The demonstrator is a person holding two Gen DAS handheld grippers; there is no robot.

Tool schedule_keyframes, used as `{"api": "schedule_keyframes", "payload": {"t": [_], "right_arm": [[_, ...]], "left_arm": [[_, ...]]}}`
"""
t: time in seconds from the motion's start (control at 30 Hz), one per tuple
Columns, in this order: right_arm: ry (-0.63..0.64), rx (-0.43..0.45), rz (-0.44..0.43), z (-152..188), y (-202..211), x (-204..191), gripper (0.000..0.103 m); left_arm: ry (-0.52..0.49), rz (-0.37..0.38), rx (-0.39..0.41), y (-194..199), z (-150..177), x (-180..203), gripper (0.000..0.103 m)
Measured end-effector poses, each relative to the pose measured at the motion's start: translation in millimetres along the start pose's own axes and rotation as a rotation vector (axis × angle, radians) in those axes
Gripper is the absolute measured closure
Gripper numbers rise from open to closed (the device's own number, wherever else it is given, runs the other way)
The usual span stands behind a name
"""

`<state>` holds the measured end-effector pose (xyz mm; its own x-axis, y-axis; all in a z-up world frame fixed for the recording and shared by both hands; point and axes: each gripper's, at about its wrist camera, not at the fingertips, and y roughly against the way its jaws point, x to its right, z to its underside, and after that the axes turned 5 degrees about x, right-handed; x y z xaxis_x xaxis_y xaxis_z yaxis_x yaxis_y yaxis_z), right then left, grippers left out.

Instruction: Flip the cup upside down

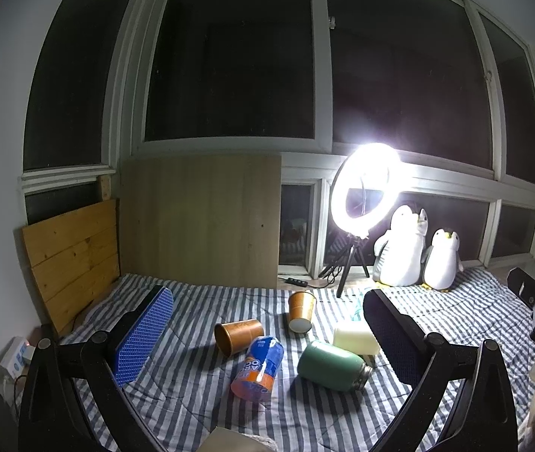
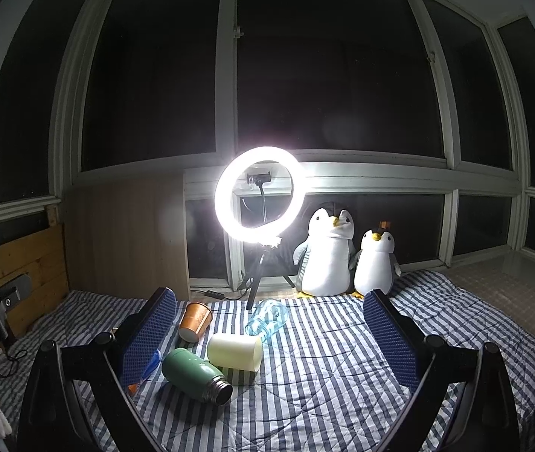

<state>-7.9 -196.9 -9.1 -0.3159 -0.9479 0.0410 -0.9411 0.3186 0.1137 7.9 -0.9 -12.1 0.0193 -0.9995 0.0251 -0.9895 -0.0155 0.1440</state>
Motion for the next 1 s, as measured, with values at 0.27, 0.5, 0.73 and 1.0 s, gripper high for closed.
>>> {"api": "schedule_keyframes", "payload": {"t": [0.27,0.5,0.73,1.0], "right_arm": [[-0.004,-0.007,-0.003,3,-3,1,0.004],[-0.004,-0.014,-0.004,4,-6,-1,0.004],[-0.005,-0.019,-0.002,5,-9,-1,0.004],[-0.005,-0.023,-0.005,7,-11,-1,0.004]], "left_arm": [[-0.002,-0.003,-0.010,-4,-2,1,0.001],[-0.003,-0.006,-0.011,-6,-3,1,0.001],[-0.001,-0.005,-0.015,-8,-3,1,0.001],[0.000,-0.004,-0.016,-9,-3,2,0.001]]}}
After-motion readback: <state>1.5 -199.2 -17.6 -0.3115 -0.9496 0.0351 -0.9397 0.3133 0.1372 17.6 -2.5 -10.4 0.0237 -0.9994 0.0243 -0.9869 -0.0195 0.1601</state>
